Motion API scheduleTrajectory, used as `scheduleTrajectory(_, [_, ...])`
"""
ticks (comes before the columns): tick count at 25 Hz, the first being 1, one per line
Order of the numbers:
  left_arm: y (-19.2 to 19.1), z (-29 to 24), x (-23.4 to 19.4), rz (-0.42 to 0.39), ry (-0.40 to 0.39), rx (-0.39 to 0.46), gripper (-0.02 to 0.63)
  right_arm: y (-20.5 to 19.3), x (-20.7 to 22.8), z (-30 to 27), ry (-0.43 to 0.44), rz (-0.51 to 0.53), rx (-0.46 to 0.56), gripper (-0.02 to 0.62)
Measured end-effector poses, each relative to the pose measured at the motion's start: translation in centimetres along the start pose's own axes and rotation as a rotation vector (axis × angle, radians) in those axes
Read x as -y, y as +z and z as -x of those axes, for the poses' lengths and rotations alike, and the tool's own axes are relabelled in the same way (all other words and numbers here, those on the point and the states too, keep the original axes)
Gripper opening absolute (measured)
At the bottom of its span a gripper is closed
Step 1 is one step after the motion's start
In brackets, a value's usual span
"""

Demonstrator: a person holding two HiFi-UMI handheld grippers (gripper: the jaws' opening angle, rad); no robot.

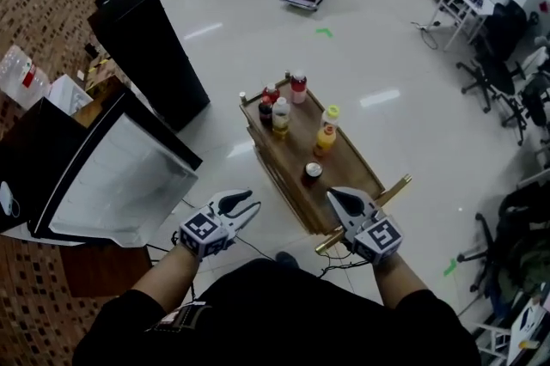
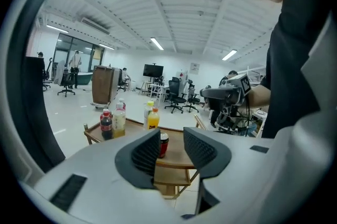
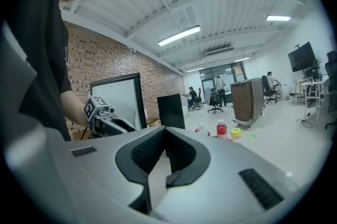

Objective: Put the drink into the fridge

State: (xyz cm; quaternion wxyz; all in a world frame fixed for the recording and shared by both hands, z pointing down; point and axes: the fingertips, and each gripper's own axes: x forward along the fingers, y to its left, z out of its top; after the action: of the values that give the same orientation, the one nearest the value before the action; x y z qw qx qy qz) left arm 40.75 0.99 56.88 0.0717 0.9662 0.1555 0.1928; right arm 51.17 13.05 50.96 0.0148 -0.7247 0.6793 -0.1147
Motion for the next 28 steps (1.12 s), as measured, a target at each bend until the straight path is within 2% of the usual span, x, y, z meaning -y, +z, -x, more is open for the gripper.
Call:
scheduleTrajectory(8, [-1.5, -10.8, 0.6, -0.046, -0.054, -0.104, 0.264, 0.0, 4.6, 4.5, -0.078, -0.001, 0.004, 0.017])
scheduleTrajectory(13, [-4.6, -16.7, 0.4, -0.073, -0.057, -0.186, 0.348, -0.5, 6.3, 6.4, -0.097, -0.009, 0.003, 0.017])
scheduleTrajectory(16, [-6.7, -20.0, 0.0, -0.080, -0.049, -0.226, 0.369, -1.2, 7.4, 7.5, -0.110, -0.019, -0.010, 0.017])
scheduleTrajectory(21, [-10.3, -24.4, -2.2, -0.050, 0.009, -0.282, 0.420, -3.0, 8.5, 8.9, -0.124, -0.043, -0.034, 0.017])
scheduleTrajectory(28, [-13.8, -28.6, -3.9, -0.091, 0.074, -0.319, 0.428, -4.8, 9.4, 10.0, -0.124, -0.050, -0.056, 0.017])
